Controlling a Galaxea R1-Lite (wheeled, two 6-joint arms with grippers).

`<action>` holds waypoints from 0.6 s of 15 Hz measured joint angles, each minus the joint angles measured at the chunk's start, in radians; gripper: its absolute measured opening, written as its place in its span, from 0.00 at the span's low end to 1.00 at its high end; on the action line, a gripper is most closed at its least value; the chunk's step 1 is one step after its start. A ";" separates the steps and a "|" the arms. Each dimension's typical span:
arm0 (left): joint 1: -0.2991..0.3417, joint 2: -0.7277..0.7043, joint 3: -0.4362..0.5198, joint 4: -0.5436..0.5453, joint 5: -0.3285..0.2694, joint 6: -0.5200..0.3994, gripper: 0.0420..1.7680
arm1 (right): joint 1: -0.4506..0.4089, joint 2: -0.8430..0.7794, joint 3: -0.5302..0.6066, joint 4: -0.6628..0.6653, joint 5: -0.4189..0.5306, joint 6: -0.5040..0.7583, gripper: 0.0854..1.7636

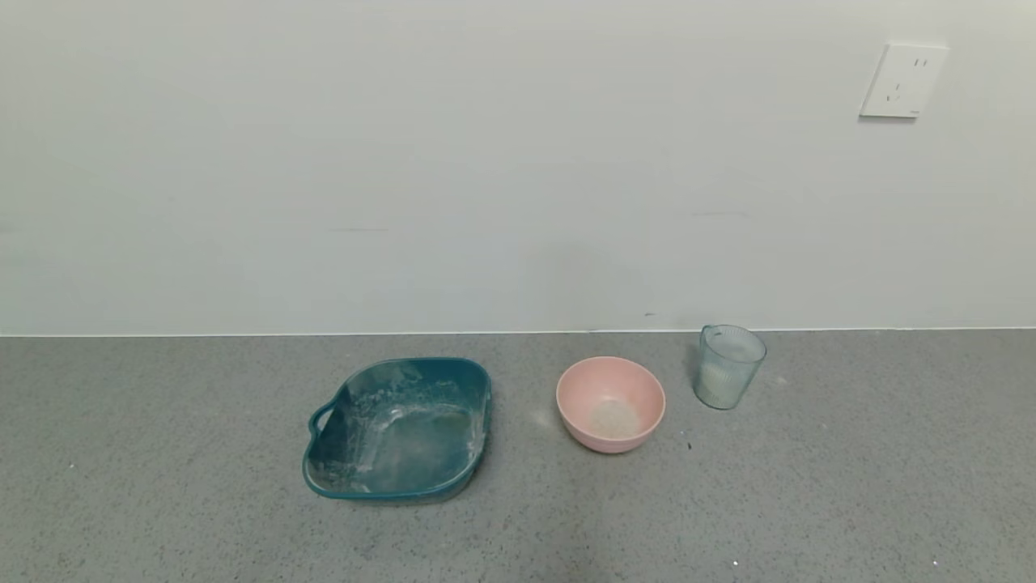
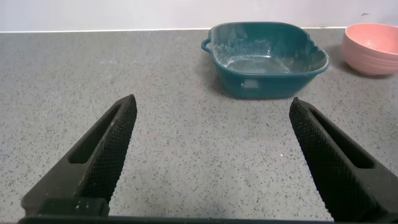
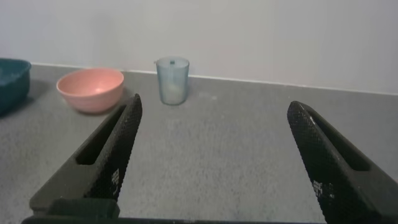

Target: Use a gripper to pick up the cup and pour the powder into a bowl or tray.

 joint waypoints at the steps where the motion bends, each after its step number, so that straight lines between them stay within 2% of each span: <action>1: 0.000 0.000 0.000 0.000 0.000 0.000 1.00 | 0.000 0.000 0.027 0.010 -0.002 0.001 0.96; 4: 0.000 0.000 0.000 0.000 0.000 0.000 1.00 | 0.000 0.000 0.051 0.122 -0.012 0.006 0.96; 9: 0.000 0.000 0.000 0.001 0.000 0.000 1.00 | 0.000 0.000 0.054 0.129 -0.017 0.030 0.96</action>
